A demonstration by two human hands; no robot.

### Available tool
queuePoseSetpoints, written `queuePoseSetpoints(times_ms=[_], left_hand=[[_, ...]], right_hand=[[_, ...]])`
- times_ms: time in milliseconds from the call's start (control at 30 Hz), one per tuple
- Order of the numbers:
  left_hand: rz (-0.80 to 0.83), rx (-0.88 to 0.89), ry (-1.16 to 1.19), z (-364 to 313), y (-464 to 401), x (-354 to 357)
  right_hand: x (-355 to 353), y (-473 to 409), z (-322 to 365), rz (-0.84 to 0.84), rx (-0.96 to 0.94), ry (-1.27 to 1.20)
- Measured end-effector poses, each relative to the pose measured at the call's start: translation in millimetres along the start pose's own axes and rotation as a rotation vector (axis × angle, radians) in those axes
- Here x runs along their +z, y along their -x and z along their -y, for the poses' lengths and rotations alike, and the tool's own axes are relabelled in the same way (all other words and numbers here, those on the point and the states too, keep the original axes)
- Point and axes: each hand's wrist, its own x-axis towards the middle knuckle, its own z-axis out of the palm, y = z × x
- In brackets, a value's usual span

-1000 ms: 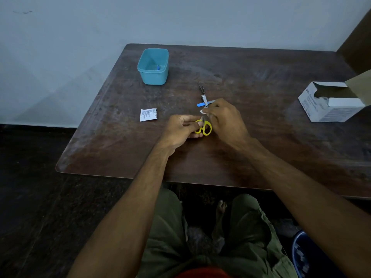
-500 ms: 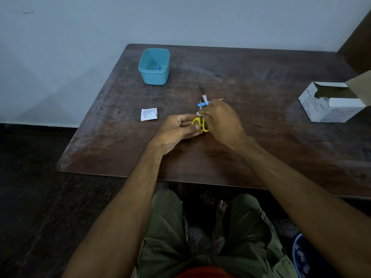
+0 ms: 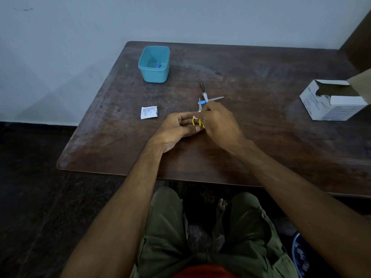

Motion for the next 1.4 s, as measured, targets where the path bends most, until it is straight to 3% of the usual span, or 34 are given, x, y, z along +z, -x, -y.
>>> queuePoseSetpoints(times_ms=[200, 600, 800, 1033, 1267, 1400], left_hand=[[0.013, 0.000, -0.046, -1.8, 0.9, -2.4], [-0.054, -0.005, 0.007, -7.3, 5.7, 3.0], [-0.087, -0.008, 0.030, -7.2, 5.5, 4.1], [-0.153, -0.059, 0.089, -9.6, 1.1, 8.2], [-0.225, -0.093, 0.153, -13.5, 0.3, 12.8], [-0.241, -0.100, 0.168, -12.7, -0.7, 12.9]], right_hand=[[-3.4, 9.6, 2.6, 0.055, -0.216, -0.028], [-13.8, 18.5, -11.6, -0.012, -0.236, 0.026], [-10.7, -0.2, -20.1, -0.051, -0.066, 0.074], [-7.0, 24.6, -9.7, -0.068, -0.237, 0.161], [-6.1, 3.2, -17.0, -0.144, -0.060, 0.149], [2.0, 15.1, -13.5, -0.127, -0.202, 0.191]])
